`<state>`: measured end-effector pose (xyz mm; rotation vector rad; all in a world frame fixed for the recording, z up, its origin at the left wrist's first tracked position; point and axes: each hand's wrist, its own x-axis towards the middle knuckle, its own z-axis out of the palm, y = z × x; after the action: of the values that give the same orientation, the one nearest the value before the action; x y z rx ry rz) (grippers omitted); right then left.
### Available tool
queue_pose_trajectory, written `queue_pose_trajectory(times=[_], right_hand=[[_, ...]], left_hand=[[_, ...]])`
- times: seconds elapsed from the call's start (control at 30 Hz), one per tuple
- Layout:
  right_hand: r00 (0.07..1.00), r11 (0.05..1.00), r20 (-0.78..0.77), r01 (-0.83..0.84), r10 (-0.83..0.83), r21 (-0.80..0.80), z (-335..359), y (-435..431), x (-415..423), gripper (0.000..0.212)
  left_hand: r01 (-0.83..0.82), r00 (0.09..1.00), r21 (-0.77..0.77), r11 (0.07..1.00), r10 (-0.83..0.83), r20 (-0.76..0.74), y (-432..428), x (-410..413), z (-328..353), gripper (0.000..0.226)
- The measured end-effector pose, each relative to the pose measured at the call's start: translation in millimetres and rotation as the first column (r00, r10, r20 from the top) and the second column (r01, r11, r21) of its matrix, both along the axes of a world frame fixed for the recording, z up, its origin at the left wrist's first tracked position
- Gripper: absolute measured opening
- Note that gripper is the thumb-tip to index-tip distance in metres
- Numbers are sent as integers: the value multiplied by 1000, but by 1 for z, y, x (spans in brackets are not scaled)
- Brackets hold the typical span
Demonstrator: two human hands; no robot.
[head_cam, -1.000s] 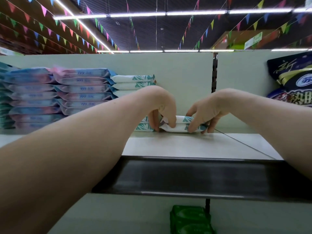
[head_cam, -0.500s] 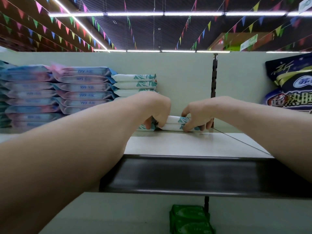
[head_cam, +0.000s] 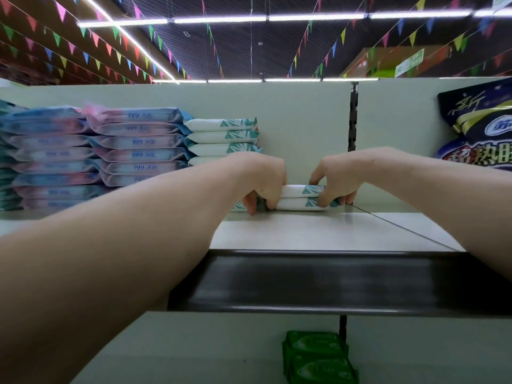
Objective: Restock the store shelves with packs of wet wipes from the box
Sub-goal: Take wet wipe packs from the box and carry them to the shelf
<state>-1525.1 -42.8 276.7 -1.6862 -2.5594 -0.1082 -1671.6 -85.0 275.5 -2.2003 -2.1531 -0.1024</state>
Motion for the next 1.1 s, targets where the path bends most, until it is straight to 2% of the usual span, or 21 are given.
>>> queue_pose_trajectory(times=[0.1, 0.23, 0.43, 0.6, 0.77, 0.97, 1.1], right_hand=[[1000, 999, -19, -4, 3, -40, 0, -4, -3, 45], [988, 994, -147, -51, 37, -92, -1, -5, -1, 45], [995, 998, -82, -56, 54, -19, -3, -5, -5, 47], [997, 999, -61, -39, 40, 5, -6, -8, -5, 52], [996, 998, -83, -37, 33, -55, -3, -14, -3, 51], [996, 999, -77, -42, 42, -1, -6, -12, -2, 54], [1000, 1000, -5, -9, 9, 28, -6, -15, -4, 52]], left_hand=[[-17, 1000, 2, 1000, 17, -13, 0, -1, 0, 46], [-27, 999, 40, 999, 28, -44, -2, -7, 1, 42], [-14, 984, 101, 995, 31, -174, -5, -4, -2, 32], [40, 955, 188, 981, 18, -295, -14, 6, -2, 12], [-10, 964, 119, 993, 41, -263, -11, 0, -3, 14], [38, 941, 205, 978, 35, -337, -12, 3, -9, 22], [30, 946, 178, 984, 29, -324, -12, 2, -8, 10]])
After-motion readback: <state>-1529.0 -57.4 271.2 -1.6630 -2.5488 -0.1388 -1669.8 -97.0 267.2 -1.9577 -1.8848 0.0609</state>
